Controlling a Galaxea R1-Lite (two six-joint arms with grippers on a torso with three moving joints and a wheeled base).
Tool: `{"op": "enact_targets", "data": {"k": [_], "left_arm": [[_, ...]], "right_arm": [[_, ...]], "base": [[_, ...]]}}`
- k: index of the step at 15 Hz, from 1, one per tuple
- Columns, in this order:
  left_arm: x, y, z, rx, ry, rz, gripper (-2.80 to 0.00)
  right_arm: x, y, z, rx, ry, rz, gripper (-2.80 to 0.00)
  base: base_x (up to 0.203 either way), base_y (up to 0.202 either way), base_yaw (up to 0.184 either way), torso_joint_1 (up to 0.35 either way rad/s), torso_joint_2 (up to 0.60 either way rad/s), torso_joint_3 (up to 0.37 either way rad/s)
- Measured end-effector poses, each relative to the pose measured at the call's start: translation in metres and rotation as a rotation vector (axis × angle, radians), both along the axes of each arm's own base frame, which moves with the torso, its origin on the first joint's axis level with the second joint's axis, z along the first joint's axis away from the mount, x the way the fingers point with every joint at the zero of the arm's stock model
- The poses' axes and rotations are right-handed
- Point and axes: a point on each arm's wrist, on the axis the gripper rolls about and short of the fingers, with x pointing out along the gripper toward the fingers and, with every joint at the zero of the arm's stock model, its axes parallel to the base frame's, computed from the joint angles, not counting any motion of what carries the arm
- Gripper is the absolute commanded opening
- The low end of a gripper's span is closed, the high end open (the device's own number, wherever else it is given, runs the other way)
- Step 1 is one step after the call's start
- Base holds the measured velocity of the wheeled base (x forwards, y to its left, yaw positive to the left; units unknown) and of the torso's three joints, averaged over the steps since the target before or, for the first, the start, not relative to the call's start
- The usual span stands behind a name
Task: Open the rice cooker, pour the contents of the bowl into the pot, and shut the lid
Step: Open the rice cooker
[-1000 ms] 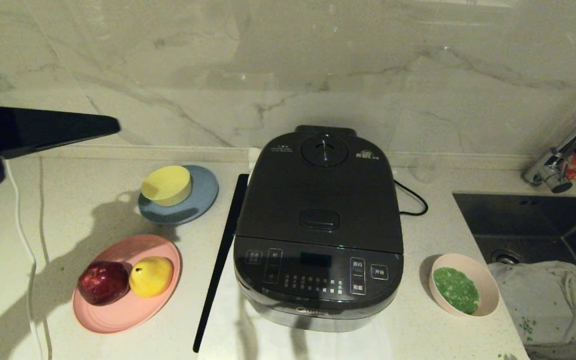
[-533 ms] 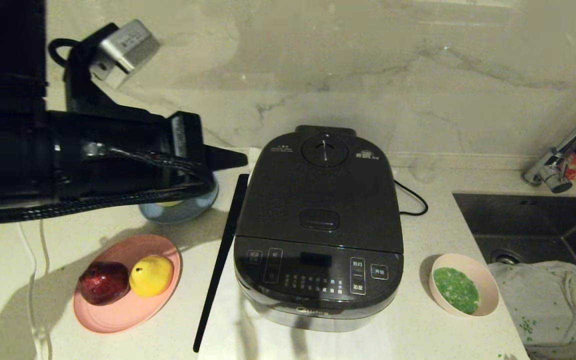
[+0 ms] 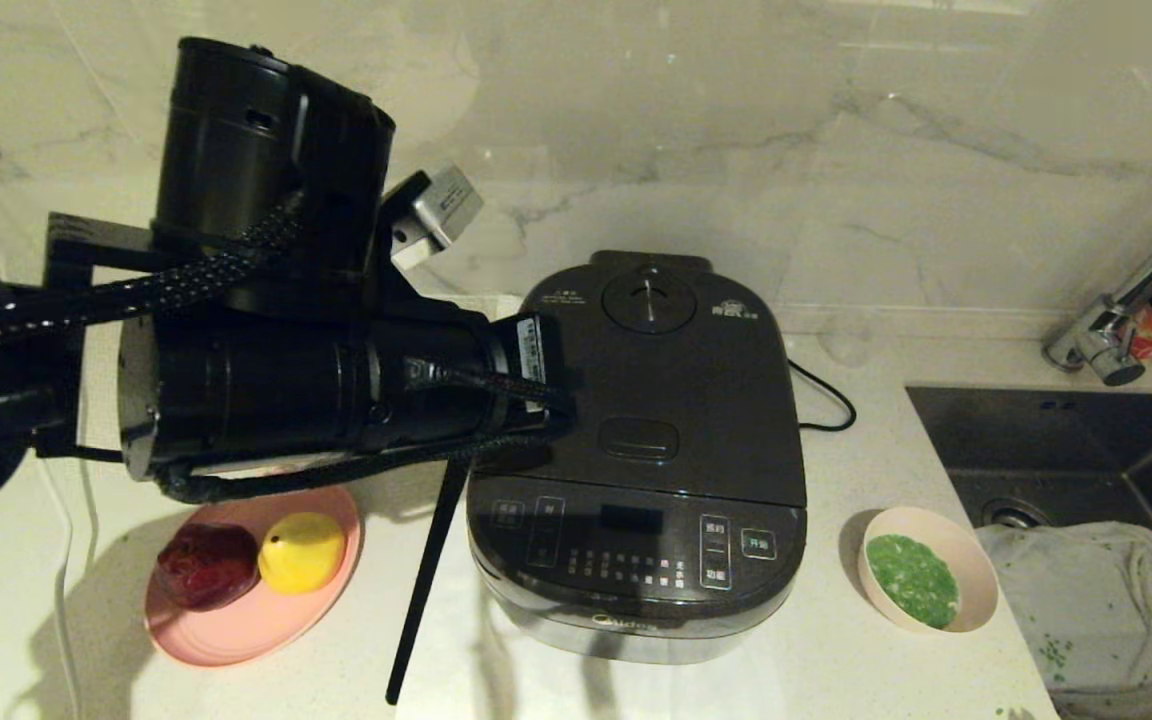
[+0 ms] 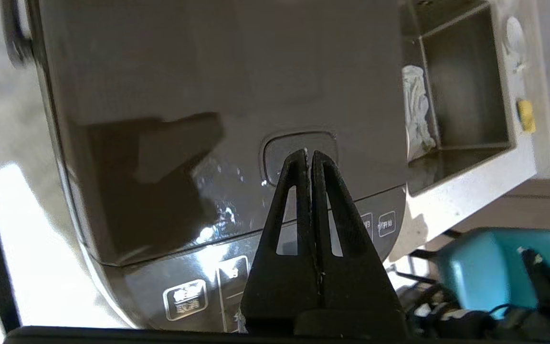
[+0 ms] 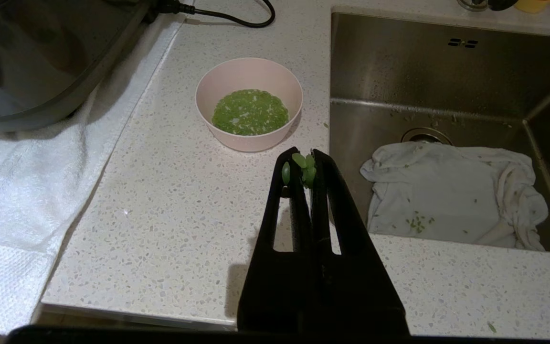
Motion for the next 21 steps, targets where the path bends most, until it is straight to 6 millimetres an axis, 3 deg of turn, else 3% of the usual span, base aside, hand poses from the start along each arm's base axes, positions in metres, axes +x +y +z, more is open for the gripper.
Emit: {"op": "enact_targets", "data": {"k": [21], "left_arm": [[0.014, -0.034, -0.037, 0.063, 0.054, 0.037, -2.80]], "right_arm": [[0.000, 0.000, 0.000, 0.000, 0.000, 0.000, -2.80]], "base": [[0.000, 0.000, 0.000, 0.000, 0.00, 0.000]]}}
